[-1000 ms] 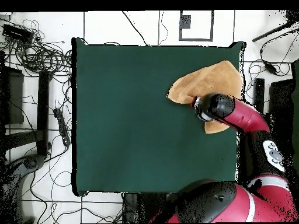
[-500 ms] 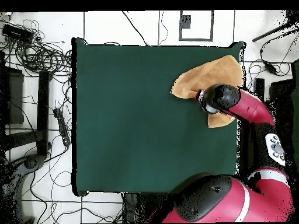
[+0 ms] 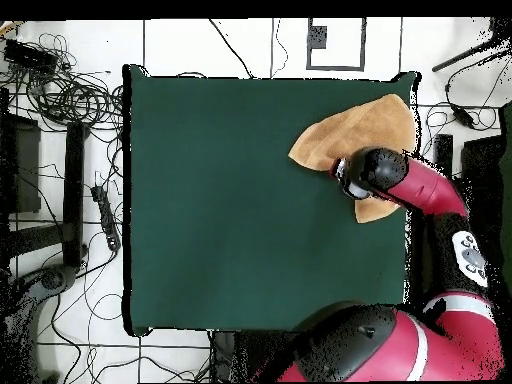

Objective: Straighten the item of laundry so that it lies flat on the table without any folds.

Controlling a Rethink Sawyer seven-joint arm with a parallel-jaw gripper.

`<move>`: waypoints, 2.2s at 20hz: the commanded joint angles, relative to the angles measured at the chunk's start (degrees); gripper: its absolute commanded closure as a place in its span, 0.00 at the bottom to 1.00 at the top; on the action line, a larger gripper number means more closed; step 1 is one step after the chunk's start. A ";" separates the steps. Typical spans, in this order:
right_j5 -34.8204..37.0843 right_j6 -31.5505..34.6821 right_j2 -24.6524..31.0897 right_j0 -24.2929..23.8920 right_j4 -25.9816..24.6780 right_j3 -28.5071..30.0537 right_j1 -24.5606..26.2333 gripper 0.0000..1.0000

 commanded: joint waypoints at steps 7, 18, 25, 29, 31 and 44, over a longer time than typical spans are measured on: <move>-5.73 9.65 1.18 2.54 0.62 26.22 -13.90 0.00; 0.88 8.13 0.01 3.15 2.50 28.11 -23.48 0.00; 7.51 6.50 1.82 3.52 1.55 1.54 -4.98 0.00; 11.03 4.07 3.10 3.89 1.08 -11.12 4.00 0.00; 9.79 2.44 4.21 3.38 1.09 -13.81 6.53 0.00; 13.65 -1.47 6.94 2.86 2.59 -26.95 16.73 0.00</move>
